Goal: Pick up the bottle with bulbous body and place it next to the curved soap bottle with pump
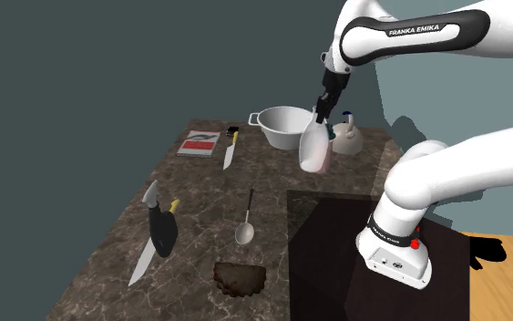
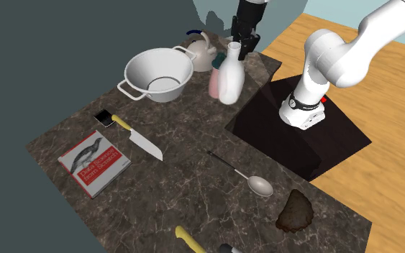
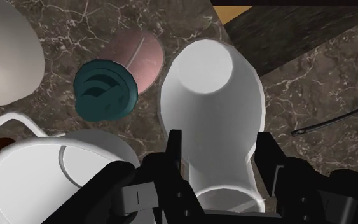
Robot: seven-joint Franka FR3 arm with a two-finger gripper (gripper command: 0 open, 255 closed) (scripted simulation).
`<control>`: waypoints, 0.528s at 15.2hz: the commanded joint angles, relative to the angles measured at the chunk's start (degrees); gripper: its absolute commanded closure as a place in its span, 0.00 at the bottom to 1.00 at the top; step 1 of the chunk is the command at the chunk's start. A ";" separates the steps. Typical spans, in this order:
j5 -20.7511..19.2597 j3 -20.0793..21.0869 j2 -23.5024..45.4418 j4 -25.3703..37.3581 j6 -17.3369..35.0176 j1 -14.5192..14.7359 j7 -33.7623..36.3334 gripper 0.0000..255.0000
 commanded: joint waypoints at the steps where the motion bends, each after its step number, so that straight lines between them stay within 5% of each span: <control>1: -0.15 -0.18 0.09 -1.37 1.53 -0.08 -0.05 1.00; 8: -0.71 -0.81 0.78 -6.38 7.21 -0.35 -0.13 1.00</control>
